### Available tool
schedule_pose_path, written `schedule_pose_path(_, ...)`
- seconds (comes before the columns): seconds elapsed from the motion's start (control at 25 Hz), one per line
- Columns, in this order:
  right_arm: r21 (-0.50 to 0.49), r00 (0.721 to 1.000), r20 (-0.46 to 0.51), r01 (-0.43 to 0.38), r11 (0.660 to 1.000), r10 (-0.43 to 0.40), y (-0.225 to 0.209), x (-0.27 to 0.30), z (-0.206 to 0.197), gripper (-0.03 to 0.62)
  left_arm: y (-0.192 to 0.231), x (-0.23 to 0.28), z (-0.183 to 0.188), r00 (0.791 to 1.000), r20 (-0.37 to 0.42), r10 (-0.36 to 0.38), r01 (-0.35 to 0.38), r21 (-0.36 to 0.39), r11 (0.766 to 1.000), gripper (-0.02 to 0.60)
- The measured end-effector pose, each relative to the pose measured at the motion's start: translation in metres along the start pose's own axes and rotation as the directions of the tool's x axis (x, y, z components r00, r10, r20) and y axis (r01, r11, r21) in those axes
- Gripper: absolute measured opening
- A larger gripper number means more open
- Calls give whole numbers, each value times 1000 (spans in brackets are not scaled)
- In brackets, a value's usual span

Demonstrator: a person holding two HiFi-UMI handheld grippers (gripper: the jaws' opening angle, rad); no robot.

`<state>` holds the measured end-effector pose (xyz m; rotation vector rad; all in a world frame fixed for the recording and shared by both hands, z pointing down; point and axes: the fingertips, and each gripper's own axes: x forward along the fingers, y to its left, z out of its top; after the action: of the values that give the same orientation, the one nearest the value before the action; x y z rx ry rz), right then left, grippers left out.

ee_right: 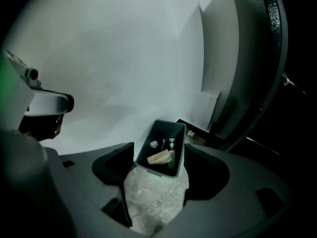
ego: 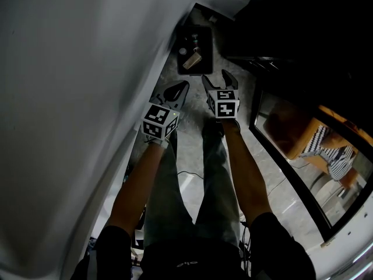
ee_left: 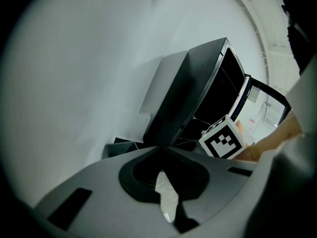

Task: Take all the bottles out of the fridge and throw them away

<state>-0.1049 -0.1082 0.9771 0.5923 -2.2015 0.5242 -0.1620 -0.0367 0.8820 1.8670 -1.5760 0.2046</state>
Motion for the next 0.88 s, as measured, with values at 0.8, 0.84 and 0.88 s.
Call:
schedule_pose_path(0.8,24,986,154,66,998,-69,-11,-155,55,11,-64,-26,70,999,29,-43,41,62,997,6)
schedule_pose_path(0.84,31,984,161,67,997,-71,-12,-167,60,9,-73,-29,76,998,29,-50,48,66,997,6)
schedule_pose_path(0.88,38,983,170,70,997,-75,-14,-179,66,9,-81,-31,83,998,30,-58,55,72,996,6)
